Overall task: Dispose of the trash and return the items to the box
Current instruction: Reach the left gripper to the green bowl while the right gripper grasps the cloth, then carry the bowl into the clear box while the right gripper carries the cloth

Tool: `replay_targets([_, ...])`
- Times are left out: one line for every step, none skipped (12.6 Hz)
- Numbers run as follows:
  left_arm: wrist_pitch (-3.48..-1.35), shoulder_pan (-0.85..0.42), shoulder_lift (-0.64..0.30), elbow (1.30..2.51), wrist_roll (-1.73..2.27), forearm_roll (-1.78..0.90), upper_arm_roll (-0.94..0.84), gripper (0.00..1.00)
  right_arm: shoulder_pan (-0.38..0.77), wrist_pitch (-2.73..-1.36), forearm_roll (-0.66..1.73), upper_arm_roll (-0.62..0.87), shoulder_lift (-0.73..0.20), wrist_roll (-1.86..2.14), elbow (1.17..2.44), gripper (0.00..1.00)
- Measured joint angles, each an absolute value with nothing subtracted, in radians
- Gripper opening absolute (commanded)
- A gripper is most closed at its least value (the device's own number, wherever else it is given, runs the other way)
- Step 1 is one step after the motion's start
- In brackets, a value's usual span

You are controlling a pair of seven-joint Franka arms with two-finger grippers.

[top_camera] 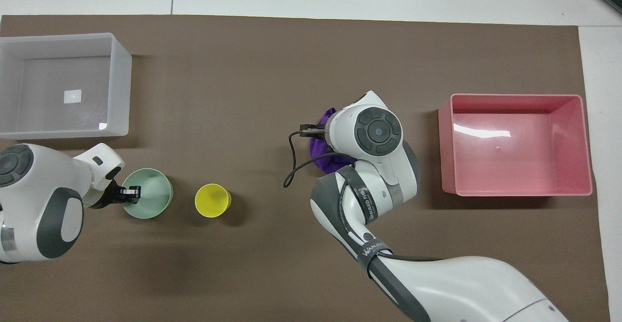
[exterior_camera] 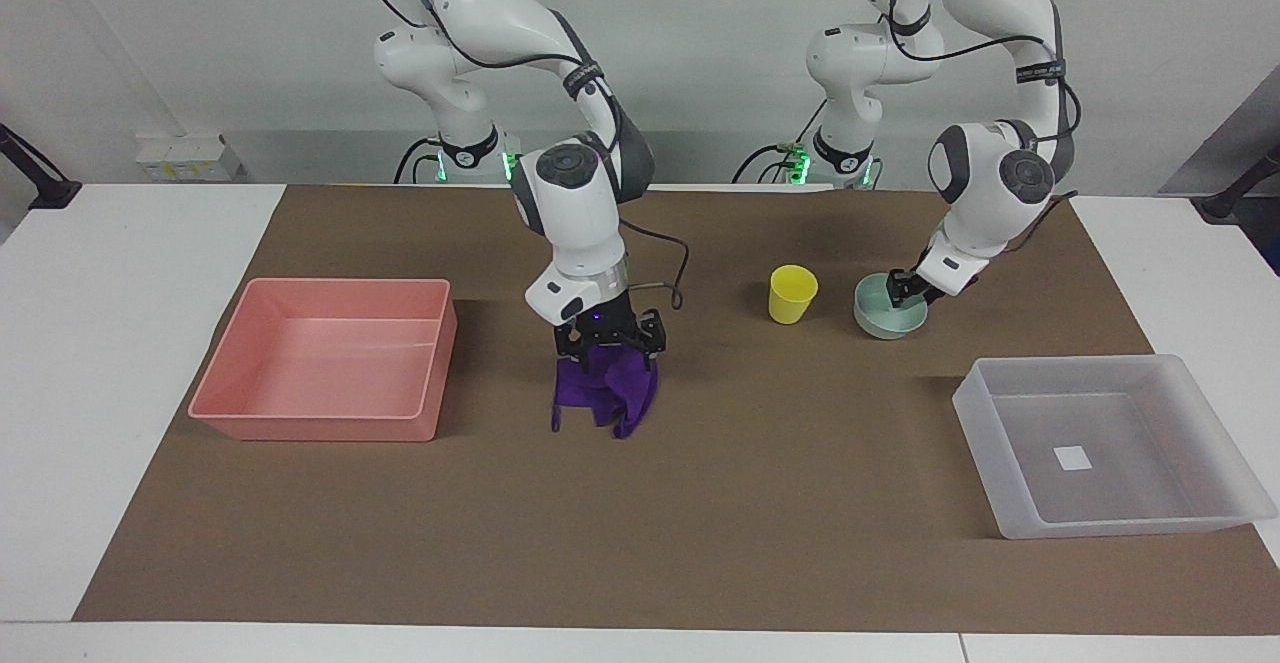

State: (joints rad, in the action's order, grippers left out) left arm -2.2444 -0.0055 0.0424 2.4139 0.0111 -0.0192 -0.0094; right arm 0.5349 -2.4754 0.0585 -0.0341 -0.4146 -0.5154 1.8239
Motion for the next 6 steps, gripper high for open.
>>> replay_targets([-2.239, -0.006, 0.043, 2.4, 0.01, -0.023, -0.01, 0.0, 0.536, -2.483, 0.058, -0.034, -0.422, -0.515, 1.825, 0.72])
replay_targets([-2.205, -0.006, 0.043, 2.373, 0.006, -0.024, -0.011, 0.0, 0.536, -2.495, 0.058, -0.035, -0.426, -0.515, 1.83, 0.44])
replay_targets([-2.153, -0.005, 0.043, 2.33, 0.006, -0.024, -0.01, 0.0, 0.536, -2.509, 0.057, -0.035, -0.427, -0.515, 1.841, 0.11])
replay_targets([-2.087, -0.005, 0.043, 2.272, 0.006, -0.028, -0.009, 0.0, 0.536, -2.525, 0.057, -0.035, -0.428, -0.515, 1.854, 0.0])
replay_targets([-2.013, -0.002, 0.044, 2.205, 0.006, -0.04, -0.008, 0.0, 0.536, -2.53, 0.057, -0.036, -0.428, -0.515, 1.863, 0.0])
replay_targets([-1.931, 0.009, 0.045, 2.129, 0.006, -0.053, -0.008, 0.0, 0.535, -2.53, 0.057, -0.037, -0.428, -0.515, 1.867, 0.0])
